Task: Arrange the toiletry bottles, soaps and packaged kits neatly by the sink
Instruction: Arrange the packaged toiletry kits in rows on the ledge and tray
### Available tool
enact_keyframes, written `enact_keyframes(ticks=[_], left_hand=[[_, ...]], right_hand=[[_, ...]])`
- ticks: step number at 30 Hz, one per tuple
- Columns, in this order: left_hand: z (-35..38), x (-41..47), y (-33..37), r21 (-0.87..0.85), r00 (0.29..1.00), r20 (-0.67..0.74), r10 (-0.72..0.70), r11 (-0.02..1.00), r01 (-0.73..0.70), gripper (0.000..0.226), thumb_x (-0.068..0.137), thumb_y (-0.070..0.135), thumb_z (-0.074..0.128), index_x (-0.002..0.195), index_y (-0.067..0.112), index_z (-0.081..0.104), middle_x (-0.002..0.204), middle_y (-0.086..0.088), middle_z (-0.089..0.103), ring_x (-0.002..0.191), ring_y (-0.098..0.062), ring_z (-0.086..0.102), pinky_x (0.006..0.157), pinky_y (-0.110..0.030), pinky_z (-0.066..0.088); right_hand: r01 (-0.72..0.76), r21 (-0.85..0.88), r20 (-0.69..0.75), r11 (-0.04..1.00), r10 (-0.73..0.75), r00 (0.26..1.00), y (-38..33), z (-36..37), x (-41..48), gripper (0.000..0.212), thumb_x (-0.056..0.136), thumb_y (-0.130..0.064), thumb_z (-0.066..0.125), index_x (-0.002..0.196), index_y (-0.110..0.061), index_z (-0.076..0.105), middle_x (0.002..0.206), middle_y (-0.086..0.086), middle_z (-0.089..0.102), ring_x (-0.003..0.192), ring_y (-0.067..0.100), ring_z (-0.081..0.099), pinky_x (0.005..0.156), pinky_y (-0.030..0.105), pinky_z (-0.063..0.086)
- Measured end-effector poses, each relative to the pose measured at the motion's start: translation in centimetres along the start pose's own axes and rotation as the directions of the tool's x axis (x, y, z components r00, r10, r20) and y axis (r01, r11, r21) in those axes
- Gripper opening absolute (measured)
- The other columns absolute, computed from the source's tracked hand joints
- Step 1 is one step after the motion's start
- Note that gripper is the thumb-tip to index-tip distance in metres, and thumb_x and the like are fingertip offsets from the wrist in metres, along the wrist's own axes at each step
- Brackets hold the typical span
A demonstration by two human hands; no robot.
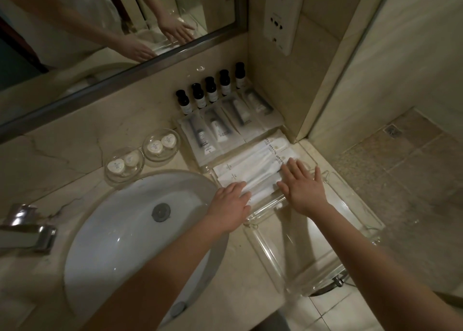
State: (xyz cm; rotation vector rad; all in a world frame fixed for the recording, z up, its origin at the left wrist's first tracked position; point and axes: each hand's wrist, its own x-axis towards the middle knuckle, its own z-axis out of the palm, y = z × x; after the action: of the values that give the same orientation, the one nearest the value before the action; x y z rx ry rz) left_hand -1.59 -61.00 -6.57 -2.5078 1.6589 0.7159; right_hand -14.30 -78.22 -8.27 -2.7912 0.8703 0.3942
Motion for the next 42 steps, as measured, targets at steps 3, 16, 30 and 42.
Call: enact_keyframes(ticks=[3,16,30,42], left_hand=[[-0.2,-0.1,0.2,-0.002,1.000,0.020,-0.002,1.000,0.002,0.046,0.097,0.032,0.032,0.142,0.018,0.032,0.157,-0.006,0.013,0.144,-0.021,0.011,0.114,-0.040,0.014],[-0.5,-0.1,0.7,0.033,0.995,0.101,0.023,0.999,-0.027,0.051,0.099,0.035,0.028,0.147,0.017,0.020,0.159,0.000,0.008,0.146,-0.017,0.010,0.117,-0.046,0.007],[-0.5,3.3,0.7,0.016,0.980,0.105,-0.166,0.986,0.166,0.064,0.099,0.033,0.027,0.148,0.011,-0.007,0.158,-0.007,-0.014,0.146,-0.023,-0.012,0.118,-0.047,0.001],[-1.1,2.3,0.5,0.003,0.981,0.104,-0.164,0.986,0.165,0.061,0.099,0.032,0.028,0.149,0.011,-0.001,0.159,-0.007,-0.007,0.147,-0.021,-0.005,0.120,-0.045,0.002]], right_hand=[[-0.007,0.005,0.010,1.000,0.007,1.000,-0.1,-0.6,-0.1,0.085,0.077,-0.061,-0.011,0.150,-0.022,0.010,0.160,0.003,0.004,0.148,0.021,0.001,0.115,0.055,-0.003],[-0.062,-0.010,0.013,0.998,0.062,0.998,-0.6,-1.0,-2.0,0.066,0.096,-0.053,0.015,0.149,-0.015,0.013,0.159,0.006,0.009,0.147,0.021,0.006,0.114,0.057,0.000],[0.156,-0.041,0.068,0.987,-0.153,0.986,-0.2,-2.6,6.0,0.062,0.098,-0.047,0.025,0.151,-0.023,0.005,0.160,0.001,0.000,0.148,0.019,0.000,0.118,0.044,0.002],[0.121,0.054,-0.024,0.991,-0.120,0.993,-0.8,-3.0,3.5,0.063,0.097,-0.045,0.030,0.151,-0.023,0.005,0.160,0.002,0.001,0.148,0.019,0.001,0.118,0.045,0.003]])
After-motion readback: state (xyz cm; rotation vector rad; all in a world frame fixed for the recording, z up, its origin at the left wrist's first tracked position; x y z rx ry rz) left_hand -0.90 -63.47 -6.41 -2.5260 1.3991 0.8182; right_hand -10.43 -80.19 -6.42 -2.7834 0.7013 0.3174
